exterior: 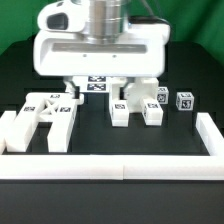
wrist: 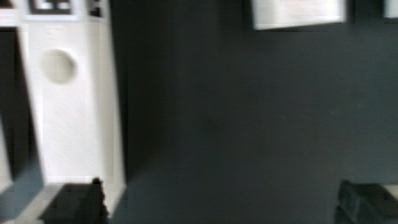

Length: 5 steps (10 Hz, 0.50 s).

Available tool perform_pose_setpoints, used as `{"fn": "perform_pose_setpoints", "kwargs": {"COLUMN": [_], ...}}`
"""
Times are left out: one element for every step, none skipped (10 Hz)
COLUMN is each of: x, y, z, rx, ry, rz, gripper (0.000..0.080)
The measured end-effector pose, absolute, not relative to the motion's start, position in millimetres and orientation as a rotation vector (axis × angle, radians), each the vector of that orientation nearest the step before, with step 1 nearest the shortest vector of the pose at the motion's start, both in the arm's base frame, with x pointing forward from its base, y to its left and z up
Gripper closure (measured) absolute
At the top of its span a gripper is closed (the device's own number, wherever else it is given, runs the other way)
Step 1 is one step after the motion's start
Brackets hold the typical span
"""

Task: Assemble chair

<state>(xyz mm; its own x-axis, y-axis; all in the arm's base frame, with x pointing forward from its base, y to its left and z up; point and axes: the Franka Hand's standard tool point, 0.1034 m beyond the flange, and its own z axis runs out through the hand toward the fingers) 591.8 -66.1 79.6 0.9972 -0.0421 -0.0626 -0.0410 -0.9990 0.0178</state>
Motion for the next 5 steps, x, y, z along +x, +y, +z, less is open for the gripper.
{"fn": "perform_pose_setpoints", "kwargs": {"x": [591.0,591.1,591.0,590.8,590.5], "y": [-72.9,-71.9,-71.4,-71.7,-72.6], "z": [78.8,78.5,78.1,77.8,77.3], "rx": [3.124,3.123,3.123,3.123,3.123], "ry": [-0.075,-0.073,-0.072,-0.072,-0.068], "rz": [-0.107,-0.106,-0.107,-0.108,-0.109], "gripper": [0.0150,0.0150,0.0150,0.0150,0.0150]}}
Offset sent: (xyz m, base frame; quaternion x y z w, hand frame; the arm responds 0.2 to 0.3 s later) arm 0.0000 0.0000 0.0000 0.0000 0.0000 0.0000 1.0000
